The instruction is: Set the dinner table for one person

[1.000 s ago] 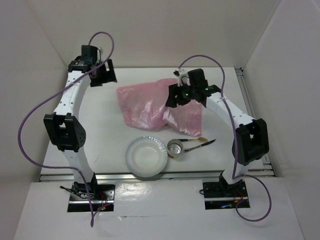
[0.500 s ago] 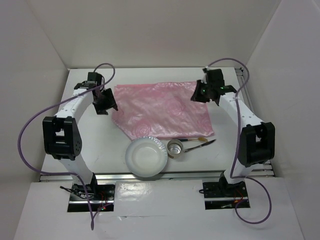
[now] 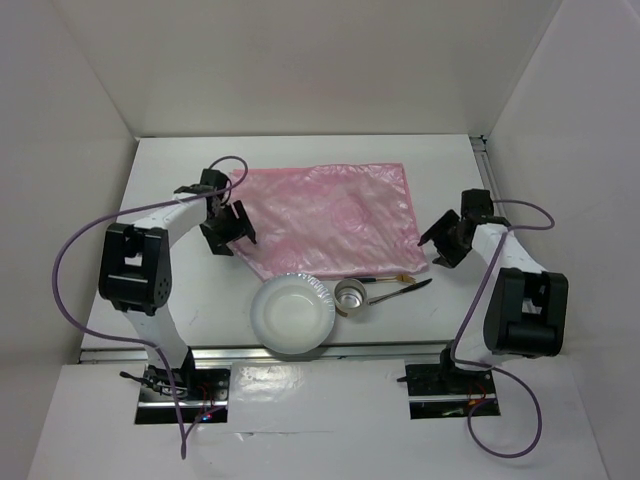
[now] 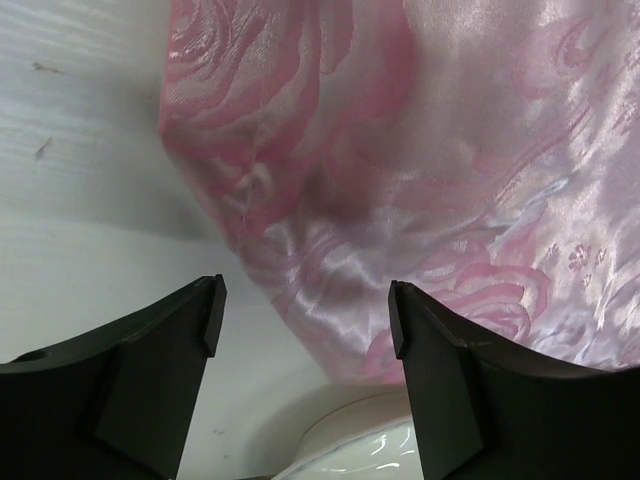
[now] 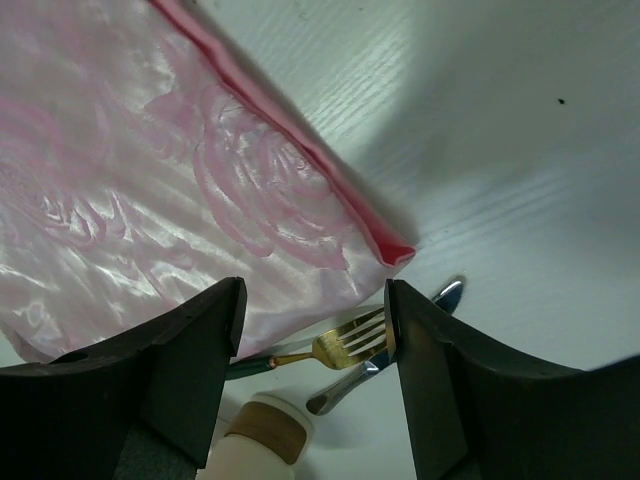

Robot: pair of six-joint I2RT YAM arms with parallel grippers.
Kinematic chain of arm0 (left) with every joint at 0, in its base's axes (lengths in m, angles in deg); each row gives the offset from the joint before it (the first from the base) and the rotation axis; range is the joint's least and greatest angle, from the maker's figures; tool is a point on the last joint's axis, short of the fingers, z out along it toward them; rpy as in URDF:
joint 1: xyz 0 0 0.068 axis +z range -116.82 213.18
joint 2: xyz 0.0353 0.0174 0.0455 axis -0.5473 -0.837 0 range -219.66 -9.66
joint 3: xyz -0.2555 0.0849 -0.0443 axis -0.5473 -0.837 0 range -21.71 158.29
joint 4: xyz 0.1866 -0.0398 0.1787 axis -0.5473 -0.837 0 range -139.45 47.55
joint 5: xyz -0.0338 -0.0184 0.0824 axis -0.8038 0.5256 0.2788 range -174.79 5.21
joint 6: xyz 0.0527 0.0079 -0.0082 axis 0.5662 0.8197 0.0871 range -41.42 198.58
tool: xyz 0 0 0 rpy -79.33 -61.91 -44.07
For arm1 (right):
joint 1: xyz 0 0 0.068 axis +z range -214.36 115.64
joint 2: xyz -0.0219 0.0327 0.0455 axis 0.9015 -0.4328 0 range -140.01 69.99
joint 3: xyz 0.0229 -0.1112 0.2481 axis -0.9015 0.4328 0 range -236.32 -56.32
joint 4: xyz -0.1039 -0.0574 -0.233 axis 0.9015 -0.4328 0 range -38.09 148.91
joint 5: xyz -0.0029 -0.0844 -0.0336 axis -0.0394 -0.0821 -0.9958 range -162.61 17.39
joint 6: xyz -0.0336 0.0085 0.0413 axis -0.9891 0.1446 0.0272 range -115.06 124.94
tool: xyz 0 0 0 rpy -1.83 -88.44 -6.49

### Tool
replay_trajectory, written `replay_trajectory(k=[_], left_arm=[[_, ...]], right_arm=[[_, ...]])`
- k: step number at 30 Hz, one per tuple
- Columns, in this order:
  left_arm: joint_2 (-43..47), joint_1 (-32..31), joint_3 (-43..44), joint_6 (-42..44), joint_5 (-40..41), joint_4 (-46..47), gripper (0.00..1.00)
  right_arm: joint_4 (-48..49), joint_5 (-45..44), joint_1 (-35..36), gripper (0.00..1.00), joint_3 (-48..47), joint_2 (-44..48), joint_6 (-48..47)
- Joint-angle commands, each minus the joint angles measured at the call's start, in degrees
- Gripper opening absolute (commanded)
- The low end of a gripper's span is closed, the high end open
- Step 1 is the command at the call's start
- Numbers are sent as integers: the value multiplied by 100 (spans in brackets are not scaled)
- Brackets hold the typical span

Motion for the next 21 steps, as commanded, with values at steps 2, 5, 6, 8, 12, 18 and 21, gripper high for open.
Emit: replay_trajectory(k=[2, 5, 6, 8, 12, 18, 21], left_arm=[[-391, -11, 67, -303, 11, 305, 81], [-505, -64, 129, -303, 64, 367, 77], [-506, -64, 129, -303, 64, 367, 77], [-559, -64, 129, -303, 64, 446, 73], [-664, -64, 190, -303, 116, 446, 64], [-664, -64, 243, -303, 116, 446, 48], [-717, -64, 296, -303, 116, 446, 33]], right_arm=[[286, 352, -205, 69, 239, 171, 233], [365, 353, -257, 69, 423, 117, 233], [478, 353, -258, 69, 424, 117, 233], [479, 414, -258, 69, 564, 117, 233], [620, 467, -310, 69, 687, 3, 286], [900, 529, -310, 65, 985, -50, 338], [1181, 642, -310, 60, 1144, -50, 338]])
